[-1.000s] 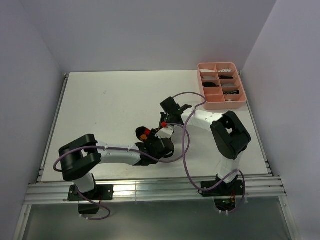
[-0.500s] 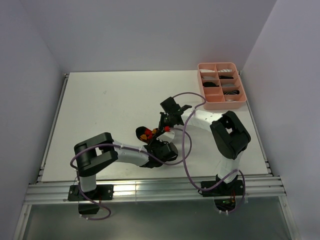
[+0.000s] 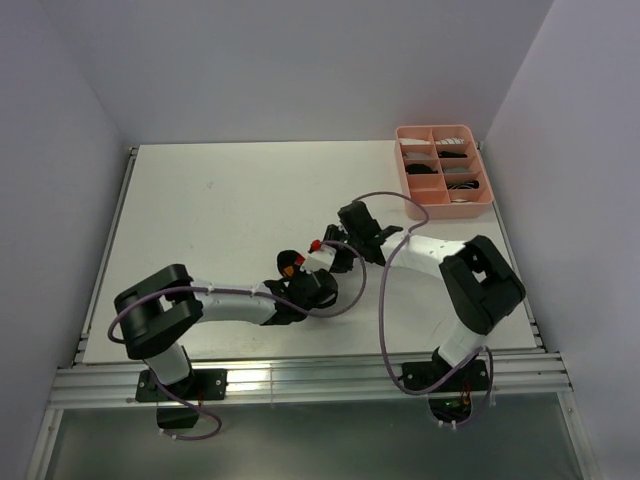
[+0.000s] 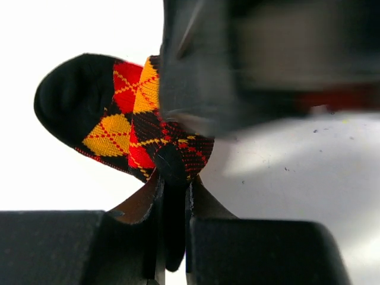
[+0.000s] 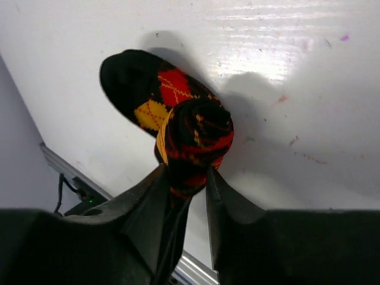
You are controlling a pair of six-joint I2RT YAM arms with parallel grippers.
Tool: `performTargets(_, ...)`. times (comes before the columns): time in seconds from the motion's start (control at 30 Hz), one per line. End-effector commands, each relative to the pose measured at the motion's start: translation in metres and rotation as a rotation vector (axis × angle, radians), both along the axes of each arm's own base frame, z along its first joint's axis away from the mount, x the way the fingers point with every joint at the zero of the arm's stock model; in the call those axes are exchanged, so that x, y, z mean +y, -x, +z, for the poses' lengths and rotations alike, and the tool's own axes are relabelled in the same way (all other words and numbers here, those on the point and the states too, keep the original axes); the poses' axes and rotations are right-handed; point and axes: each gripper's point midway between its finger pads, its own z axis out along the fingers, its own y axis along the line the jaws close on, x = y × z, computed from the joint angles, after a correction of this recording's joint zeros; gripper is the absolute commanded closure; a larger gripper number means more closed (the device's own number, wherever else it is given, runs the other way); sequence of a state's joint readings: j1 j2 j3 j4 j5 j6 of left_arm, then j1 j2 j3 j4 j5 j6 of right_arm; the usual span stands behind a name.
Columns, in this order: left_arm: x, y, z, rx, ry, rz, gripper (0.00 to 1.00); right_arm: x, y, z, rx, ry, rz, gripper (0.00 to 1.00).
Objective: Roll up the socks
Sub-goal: Roll the sock at the center of the board.
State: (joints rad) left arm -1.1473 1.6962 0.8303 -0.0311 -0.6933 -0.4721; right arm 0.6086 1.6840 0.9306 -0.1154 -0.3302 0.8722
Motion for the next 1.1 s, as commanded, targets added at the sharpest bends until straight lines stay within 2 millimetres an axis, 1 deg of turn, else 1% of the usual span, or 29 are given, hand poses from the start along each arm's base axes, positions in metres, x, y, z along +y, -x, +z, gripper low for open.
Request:
performTargets(0.0,-0.012,0.022,-0.004,0.198,0.172,-0.079,0.99,-0.003,-0.022,0.048,-0.160,-0.108,-0.061,0.54)
performTargets(0.03,-0.015,0.022,-0.002,0.241,0.230,-0.094,0.99,-0.007,-0.033,0.057,-0.208,-0.129,-0.102,0.51)
performTargets(0.07,-0.011,0.024,-0.003,0.272,0.253,-0.089,0.99,-0.013,-0.031,0.054,-0.211,-0.127,-0.120,0.48)
performTargets(0.1,-0.010,0.023,0.000,0.293,0.284,-0.086,0.99,-0.016,-0.033,0.063,-0.241,-0.145,-0.139,0.42)
performTargets(0.13,-0.008,0.014,0.004,0.295,0.332,-0.071,0.99,-0.021,-0.038,0.068,-0.267,-0.157,-0.176,0.39)
performTargets(0.17,-0.011,0.018,0.003,0.338,0.368,-0.097,0.99,-0.027,-0.034,0.062,-0.266,-0.151,-0.194,0.36)
performTargets(0.2,-0.010,0.017,0.004,0.352,0.388,-0.097,0.99,-0.030,-0.034,0.068,-0.289,-0.164,-0.208,0.31)
performTargets(0.23,-0.007,0.013,0.003,0.374,0.410,-0.088,0.99,-0.032,-0.032,0.065,-0.294,-0.174,-0.224,0.29)
performTargets(0.27,-0.010,0.016,0.004,0.415,0.439,-0.109,0.99,-0.034,-0.031,0.065,-0.300,-0.178,-0.228,0.26)
performTargets(0.3,-0.011,0.017,0.002,0.446,0.461,-0.114,0.99,-0.034,-0.029,0.063,-0.299,-0.181,-0.226,0.26)
performTargets(0.33,-0.007,0.012,0.001,0.472,0.495,-0.096,0.99,-0.034,-0.028,0.061,-0.293,-0.182,-0.228,0.26)
performTargets(0.37,-0.007,0.010,0.000,0.487,0.534,-0.097,0.99,-0.034,-0.024,0.055,-0.286,-0.181,-0.224,0.26)
performTargets(0.4,-0.010,0.015,0.002,0.535,0.582,-0.122,0.99,-0.034,-0.022,0.049,-0.277,-0.181,-0.226,0.25)
performTargets(0.43,-0.004,0.008,0.001,0.550,0.616,-0.096,0.99,-0.033,-0.022,0.051,-0.283,-0.205,-0.235,0.25)
performTargets(0.47,-0.002,0.009,-0.002,0.579,0.631,-0.090,1.00,-0.036,-0.018,0.042,-0.270,-0.202,-0.242,0.25)
performTargets(0.5,-0.001,0.011,-0.003,0.613,0.653,-0.094,0.99,-0.034,-0.015,0.036,-0.258,-0.206,-0.240,0.25)
performTargets(0.53,0.004,0.006,-0.005,0.630,0.671,-0.068,0.99,-0.032,-0.014,0.035,-0.255,-0.218,-0.244,0.25)
performTargets(0.57,0.005,0.005,-0.005,0.645,0.683,-0.065,0.99,-0.032,-0.012,0.031,-0.247,-0.215,-0.245,0.25)
performTargets(0.6,0.007,0.004,-0.011,0.666,0.688,-0.053,0.99,-0.029,-0.009,0.024,-0.239,-0.210,-0.236,0.25)
performTargets(0.63,0.008,0.003,-0.011,0.693,0.706,-0.049,0.99,-0.027,-0.008,0.023,-0.234,-0.217,-0.238,0.25)
performTargets(0.7,0.009,0.002,-0.019,0.729,0.709,-0.032,0.99,-0.024,-0.006,0.012,-0.209,-0.215,-0.238,0.25)
performTargets(0.8,0.010,0.002,-0.025,0.775,0.721,-0.013,0.99,-0.020,-0.006,0.004,-0.194,-0.228,-0.242,0.25)
performTargets(0.87,0.012,0.003,-0.031,0.804,0.714,0.002,0.99,-0.018,-0.009,0.002,-0.191,-0.233,-0.257,0.26)
performTargets(0.9,0.013,0.004,-0.034,0.814,0.711,0.009,0.99,-0.017,-0.009,-0.004,-0.179,-0.227,-0.259,0.26)
performTargets(0.93,0.014,0.003,-0.035,0.819,0.710,0.015,0.99,-0.016,-0.012,-0.004,-0.179,-0.236,-0.263,0.26)
performTargets(0.97,0.015,0.003,-0.039,0.836,0.703,0.024,0.99,-0.016,-0.012,-0.011,-0.168,-0.225,-0.270,0.27)
performTargets(1.03,0.015,-0.001,-0.040,0.842,0.701,0.027,0.99,-0.013,-0.015,-0.012,-0.167,-0.233,-0.272,0.28)
performTargets(1.07,0.016,0.000,-0.045,0.859,0.689,0.036,0.99,-0.012,-0.016,-0.018,-0.159,-0.223,-0.277,0.29)
